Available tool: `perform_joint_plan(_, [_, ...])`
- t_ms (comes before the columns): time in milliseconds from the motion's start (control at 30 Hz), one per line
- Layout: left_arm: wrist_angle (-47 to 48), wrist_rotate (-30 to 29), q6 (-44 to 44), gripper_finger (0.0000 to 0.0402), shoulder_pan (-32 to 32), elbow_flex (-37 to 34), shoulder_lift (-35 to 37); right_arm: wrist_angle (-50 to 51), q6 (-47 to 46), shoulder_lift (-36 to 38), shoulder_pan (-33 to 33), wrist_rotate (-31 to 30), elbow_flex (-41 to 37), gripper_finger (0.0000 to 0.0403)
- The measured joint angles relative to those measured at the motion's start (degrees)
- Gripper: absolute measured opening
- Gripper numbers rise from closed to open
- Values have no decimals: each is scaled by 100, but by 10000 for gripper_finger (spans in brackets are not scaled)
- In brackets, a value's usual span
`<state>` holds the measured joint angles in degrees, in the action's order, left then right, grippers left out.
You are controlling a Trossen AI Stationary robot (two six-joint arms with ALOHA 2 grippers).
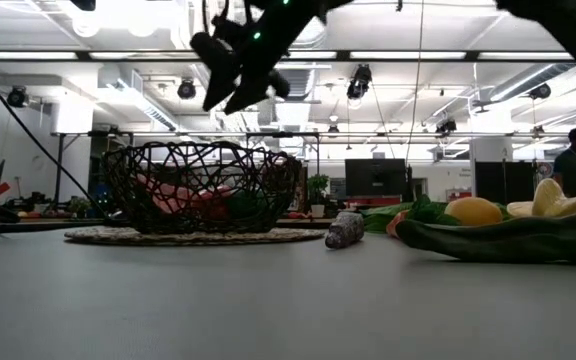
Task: Build produce basket
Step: Put the violet eggplant into the black wire basket
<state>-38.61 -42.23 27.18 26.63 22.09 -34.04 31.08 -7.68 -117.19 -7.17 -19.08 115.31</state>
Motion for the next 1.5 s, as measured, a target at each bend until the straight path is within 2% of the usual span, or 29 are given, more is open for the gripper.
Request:
perform_joint_plan(300, [2,0,1,265,2,2,-4,1348,300,686,605,110,-590,212])
perform_joint_plan(433, [2,5,-9,265,4,2,-41,1795,422,1111,825,1175,-1068,212])
perform_joint_plan(500, [3,18,-128,265,4,6,-84,2016,23,1336,922,1804,-1356,212])
perform_joint_plan(567, [2,19,-136,265,2,25,-141,2034,-665,1571,1019,2083,-1665,212])
perform_joint_plan(733, [-62,23,-147,265,1,75,-276,2061,-2071,2040,1196,1439,-2488,212])
perform_joint_plan(900, [-168,23,-136,265,0,83,-381,2086,-2758,2343,1217,733,-3089,212])
perform_joint_plan(1100, [-171,23,-133,265,0,83,-409,2100,-3502,2425,1215,144,-3388,212])
perform_joint_plan(1333, [-168,23,-129,265,0,83,-402,2036,-4212,2244,1215,90,-3450,214])
perform_joint_plan(1500, [-152,23,-127,265,0,83,-402,2020,-4934,2012,1256,-18,-3572,239])
